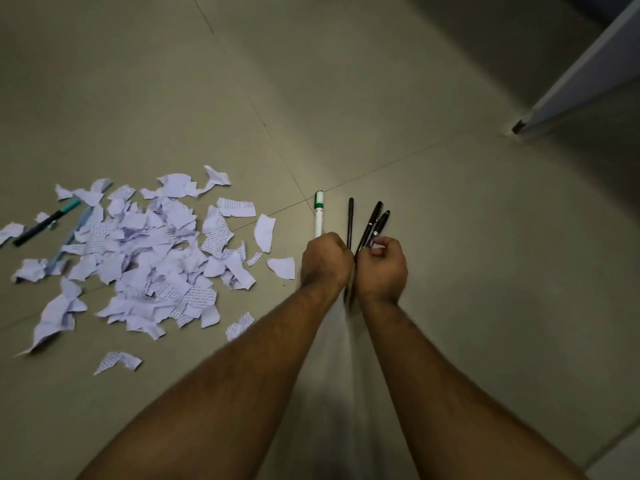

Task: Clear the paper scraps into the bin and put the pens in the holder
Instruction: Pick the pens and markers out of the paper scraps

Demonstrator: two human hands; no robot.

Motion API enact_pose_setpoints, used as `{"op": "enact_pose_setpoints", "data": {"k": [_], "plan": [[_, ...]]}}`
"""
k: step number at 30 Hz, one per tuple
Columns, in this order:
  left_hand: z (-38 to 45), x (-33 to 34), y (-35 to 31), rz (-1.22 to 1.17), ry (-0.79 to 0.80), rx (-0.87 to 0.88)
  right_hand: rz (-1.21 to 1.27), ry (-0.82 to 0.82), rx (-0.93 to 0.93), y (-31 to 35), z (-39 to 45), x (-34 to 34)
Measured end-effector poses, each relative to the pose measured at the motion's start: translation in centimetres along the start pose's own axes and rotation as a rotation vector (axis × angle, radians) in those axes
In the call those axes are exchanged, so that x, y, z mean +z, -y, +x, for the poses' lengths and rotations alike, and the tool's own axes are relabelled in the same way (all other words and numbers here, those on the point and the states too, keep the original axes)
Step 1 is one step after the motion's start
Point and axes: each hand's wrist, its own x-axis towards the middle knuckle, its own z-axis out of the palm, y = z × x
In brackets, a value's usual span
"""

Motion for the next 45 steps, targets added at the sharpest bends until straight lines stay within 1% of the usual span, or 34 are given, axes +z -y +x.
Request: {"op": "enact_pose_setpoints", "data": {"k": [2,5,8,14,20,24,28,32,34,37,38,43,45], "plan": [[-0.4,-1.1,1.0,-0.023,-0.037,0.006,0.036,0.017,-0.032,0.6,-1.4,0.9],[0.0,-3.9,3.7,-0.071,-0.124,-0.057,0.092,0.079,-0.072,2.3,-3.7,3.3],[0.5,-7.5,7.4,-0.123,-0.222,-0.113,0.097,0.222,-0.099,3.9,-6.4,6.5],[0.7,-16.6,16.8,-0.182,-0.401,-0.241,0.024,0.58,-0.32,6.1,-14.3,14.1],[0.6,-22.6,23.3,-0.183,-0.531,-0.335,-0.09,0.739,-0.535,7.1,-20.5,19.8],[0.3,-23.6,25.3,-0.136,-0.545,-0.317,-0.155,0.775,-0.716,6.1,-21.7,22.4],[1.5,-24.5,26.7,-0.087,-0.621,-0.322,-0.276,0.738,-0.849,5.5,-22.1,24.4],[3.9,-26.0,27.5,-0.026,-0.706,-0.332,-0.436,0.634,-1.019,4.8,-22.1,25.9],[5.2,-26.8,28.0,0.057,-0.721,-0.325,-0.472,0.577,-1.098,3.8,-22.0,26.3],[7.3,-27.8,28.6,0.339,-0.652,-0.292,-0.5,0.505,-1.203,2.9,-22.0,27.1],[7.9,-28.0,28.7,0.386,-0.627,-0.282,-0.509,0.497,-1.228,2.7,-22.1,27.2],[10.0,-28.8,28.8,0.463,-0.552,-0.342,-0.555,0.501,-1.244,2.7,-22.2,27.2],[10.4,-29.0,28.8,0.451,-0.542,-0.371,-0.55,0.525,-1.231,2.7,-22.3,27.3]]}}
